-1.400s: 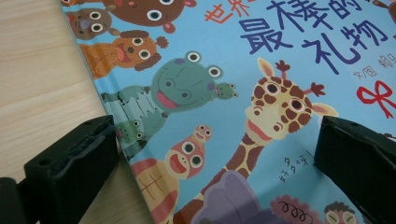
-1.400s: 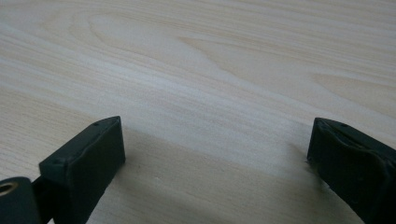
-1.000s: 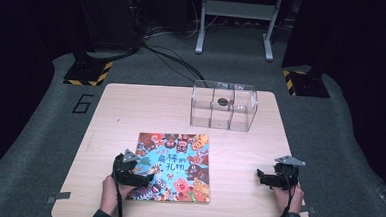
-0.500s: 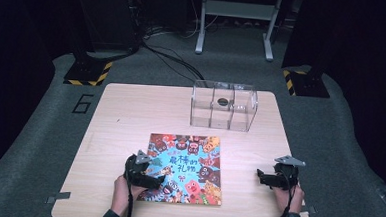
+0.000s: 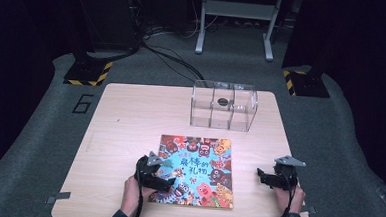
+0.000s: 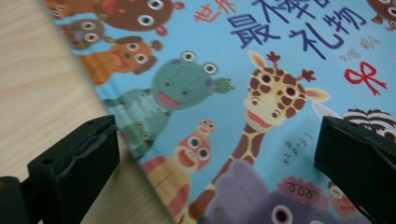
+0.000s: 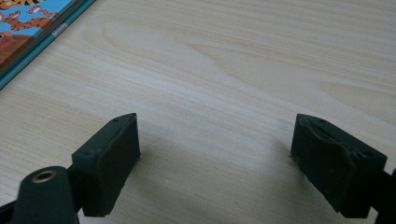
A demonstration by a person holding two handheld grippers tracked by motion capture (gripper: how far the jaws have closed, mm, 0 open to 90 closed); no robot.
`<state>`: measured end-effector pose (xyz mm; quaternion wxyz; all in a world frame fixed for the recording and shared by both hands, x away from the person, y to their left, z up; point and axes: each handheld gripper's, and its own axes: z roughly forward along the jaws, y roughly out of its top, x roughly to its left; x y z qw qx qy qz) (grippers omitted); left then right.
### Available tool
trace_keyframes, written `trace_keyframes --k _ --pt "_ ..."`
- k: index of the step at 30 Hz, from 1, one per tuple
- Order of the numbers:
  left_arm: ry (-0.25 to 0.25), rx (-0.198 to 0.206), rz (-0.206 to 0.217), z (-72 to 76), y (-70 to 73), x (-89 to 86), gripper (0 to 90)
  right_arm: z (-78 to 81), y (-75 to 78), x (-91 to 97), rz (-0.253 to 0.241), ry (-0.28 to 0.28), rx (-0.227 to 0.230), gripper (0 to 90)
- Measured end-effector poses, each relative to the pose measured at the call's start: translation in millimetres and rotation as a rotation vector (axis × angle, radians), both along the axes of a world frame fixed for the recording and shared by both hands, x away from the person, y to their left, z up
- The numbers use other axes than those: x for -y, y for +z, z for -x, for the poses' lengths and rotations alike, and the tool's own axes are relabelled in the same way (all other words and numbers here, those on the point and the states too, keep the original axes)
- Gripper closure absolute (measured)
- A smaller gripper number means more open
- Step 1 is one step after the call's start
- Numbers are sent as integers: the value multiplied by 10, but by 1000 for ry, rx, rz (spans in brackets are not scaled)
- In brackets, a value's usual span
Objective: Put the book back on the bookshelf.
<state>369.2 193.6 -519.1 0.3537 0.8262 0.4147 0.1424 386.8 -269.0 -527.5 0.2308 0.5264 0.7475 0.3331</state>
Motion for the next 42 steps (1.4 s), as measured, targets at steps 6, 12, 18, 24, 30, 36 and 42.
trace_keyframes --k 6,12,18,24,30,36,42 --pt "151 57 49 -39 96 -413 0 -21 98 -134 -48 14 -51 133" --pt "203 36 -9 -166 -5 -606 1 -154 205 -591 -68 157 -122 157" --pt "191 38 -62 -227 -47 -519 1 -312 227 -918 -90 240 -185 200" --pt "246 50 -62 -246 -102 -545 1 -416 233 -1069 -117 259 -248 249" --pt "259 54 -40 -253 -122 -534 0 -484 238 -1190 -102 269 -279 301" --pt "258 54 -42 -253 -122 -534 0 -507 247 -1236 -82 253 -292 302" --pt "247 54 -45 -254 -122 -534 0 -504 255 -1250 -66 237 -295 339"
